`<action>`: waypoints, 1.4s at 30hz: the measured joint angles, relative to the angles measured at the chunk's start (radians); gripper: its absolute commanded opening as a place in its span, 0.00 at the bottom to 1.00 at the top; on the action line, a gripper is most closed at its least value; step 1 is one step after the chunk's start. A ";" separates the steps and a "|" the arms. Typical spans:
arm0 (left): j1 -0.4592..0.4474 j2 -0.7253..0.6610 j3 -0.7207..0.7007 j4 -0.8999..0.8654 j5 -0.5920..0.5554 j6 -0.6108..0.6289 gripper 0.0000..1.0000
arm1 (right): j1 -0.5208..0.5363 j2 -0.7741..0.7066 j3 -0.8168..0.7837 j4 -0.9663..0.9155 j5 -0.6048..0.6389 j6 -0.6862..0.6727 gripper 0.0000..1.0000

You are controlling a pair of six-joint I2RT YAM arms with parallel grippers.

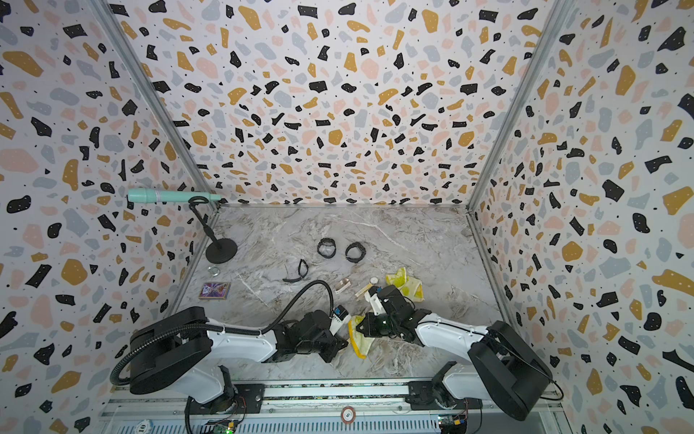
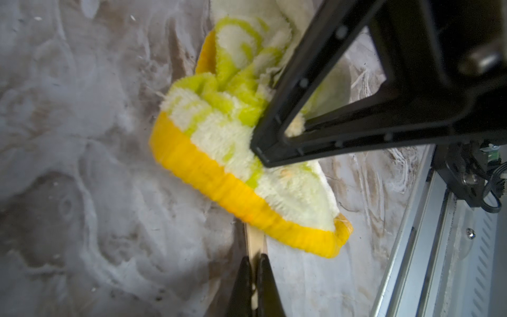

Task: Wipe the watch dial
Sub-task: Wipe the dirt from the watch dial.

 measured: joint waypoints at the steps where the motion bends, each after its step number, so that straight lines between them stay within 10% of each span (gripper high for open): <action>1: 0.000 0.000 0.000 0.000 0.000 0.000 0.00 | 0.002 0.015 0.001 0.012 0.000 0.000 0.00; 25: 0.007 0.014 -0.005 0.032 0.020 -0.008 0.00 | -0.148 -0.175 -0.098 -0.193 0.108 -0.074 0.00; 42: 0.007 0.073 0.043 0.054 0.052 0.008 0.00 | -0.069 -0.288 -0.048 -0.254 0.059 -0.065 0.00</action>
